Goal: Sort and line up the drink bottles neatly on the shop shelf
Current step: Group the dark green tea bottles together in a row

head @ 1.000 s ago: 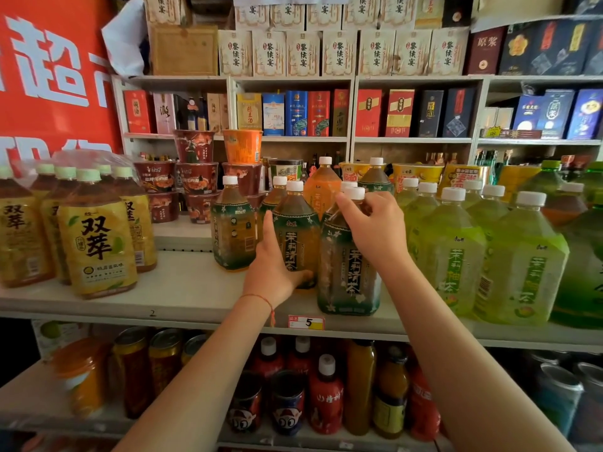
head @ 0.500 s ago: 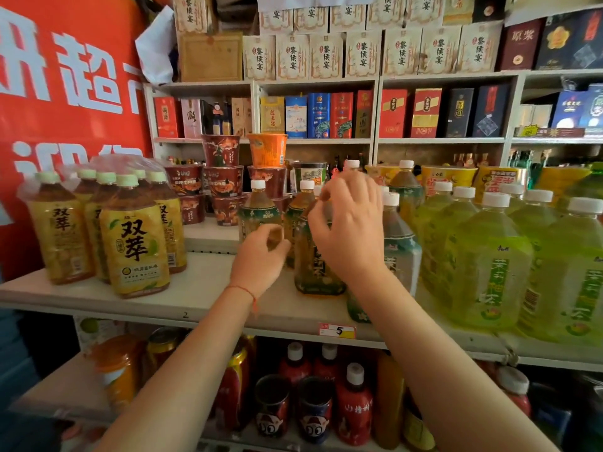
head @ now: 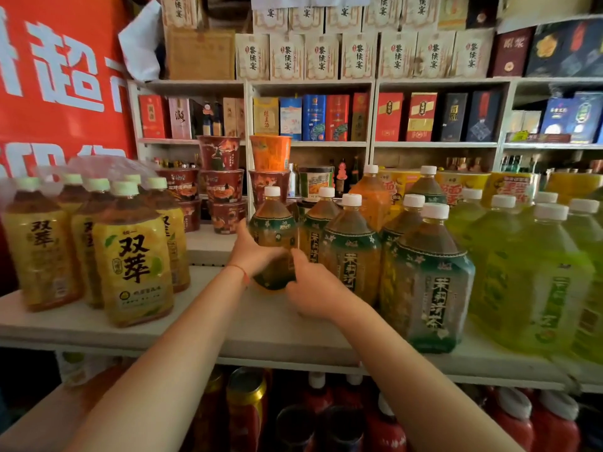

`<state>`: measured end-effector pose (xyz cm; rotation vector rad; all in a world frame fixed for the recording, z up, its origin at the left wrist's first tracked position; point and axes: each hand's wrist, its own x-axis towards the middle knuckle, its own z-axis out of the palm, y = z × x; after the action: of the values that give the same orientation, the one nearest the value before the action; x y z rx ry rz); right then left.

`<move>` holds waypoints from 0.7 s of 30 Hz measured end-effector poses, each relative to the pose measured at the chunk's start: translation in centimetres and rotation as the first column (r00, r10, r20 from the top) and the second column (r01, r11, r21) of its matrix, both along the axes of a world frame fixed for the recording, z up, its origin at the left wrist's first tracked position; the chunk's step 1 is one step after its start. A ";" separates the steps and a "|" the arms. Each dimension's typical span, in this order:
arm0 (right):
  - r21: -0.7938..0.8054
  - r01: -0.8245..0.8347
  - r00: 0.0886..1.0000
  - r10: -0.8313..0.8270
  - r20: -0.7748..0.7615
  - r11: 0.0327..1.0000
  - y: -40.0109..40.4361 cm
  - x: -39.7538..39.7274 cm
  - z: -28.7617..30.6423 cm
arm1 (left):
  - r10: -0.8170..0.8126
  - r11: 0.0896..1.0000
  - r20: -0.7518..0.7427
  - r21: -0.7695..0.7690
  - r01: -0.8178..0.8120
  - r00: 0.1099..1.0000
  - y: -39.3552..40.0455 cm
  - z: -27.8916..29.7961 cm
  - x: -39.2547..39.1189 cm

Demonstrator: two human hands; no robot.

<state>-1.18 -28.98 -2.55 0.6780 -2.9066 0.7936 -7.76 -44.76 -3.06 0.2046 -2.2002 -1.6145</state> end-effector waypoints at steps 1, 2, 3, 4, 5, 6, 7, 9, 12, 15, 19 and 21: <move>-0.027 0.007 1.000 -0.007 0.007 1.000 -0.1 -0.2 -0.2 | 0.002 1.000 0.010 -0.026 -0.002 1.000 -0.3 0.1 -0.1; -0.056 0.014 1.000 -0.014 0.009 0.998 -0.3 -0.4 -0.3 | 0.000 0.998 0.025 -0.060 0.001 1.000 -0.6 0.4 -0.1; -0.092 0.021 1.000 -0.020 0.008 0.996 -0.5 -0.5 -0.5 | -0.006 0.995 0.038 -0.098 0.010 0.999 -0.9 0.7 0.1; -0.133 0.026 1.000 -0.026 0.003 0.991 -0.7 -0.8 -0.6 | -0.021 0.990 0.045 -0.138 0.027 0.999 -1.1 0.9 0.4; -0.167 0.024 1.000 -0.025 -0.004 0.986 -0.9 -1.0 -0.7 | -0.035 0.983 0.050 -0.177 0.043 0.998 -1.4 1.0 0.9; -0.190 0.019 1.000 -0.022 -0.012 0.982 -1.2 -1.3 -0.9 | -0.049 0.977 0.050 -0.207 0.058 0.998 -1.6 1.0 1.6; -0.211 0.015 1.000 -0.020 -0.023 0.977 -1.4 -1.3 -0.9 | -0.065 0.972 0.045 -0.223 0.073 0.997 -1.8 1.0 2.5; -0.273 0.013 0.999 -0.027 -0.047 0.962 -1.8 -1.1 -0.9 | -0.113 0.971 0.013 -0.209 0.113 0.994 -2.3 0.5 4.5; -0.379 0.025 0.989 -0.080 -0.129 0.925 -2.4 -0.3 -0.4 | -0.196 0.973 -0.008 -0.129 0.193 0.981 -3.0 0.2 7.6; -0.308 0.084 0.970 -0.149 -0.194 0.948 -2.4 0.8 0.4 | -0.262 0.960 -0.010 -0.110 0.259 0.965 -3.1 -0.2 9.5; -0.161 0.148 0.971 -0.174 -0.164 0.976 -1.3 2.5 2.0 | -0.305 0.950 -0.043 -0.083 0.301 0.951 -2.2 -0.5 10.5; -0.132 0.195 0.947 -0.222 -0.234 0.972 -0.8 3.7 2.5 | -0.324 0.945 -0.059 -0.076 0.319 0.944 -1.3 -0.5 11.0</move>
<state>2.50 -29.79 -0.02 0.4152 -2.6331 0.7721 3.19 -46.05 -3.55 -0.2415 -2.3177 -1.6792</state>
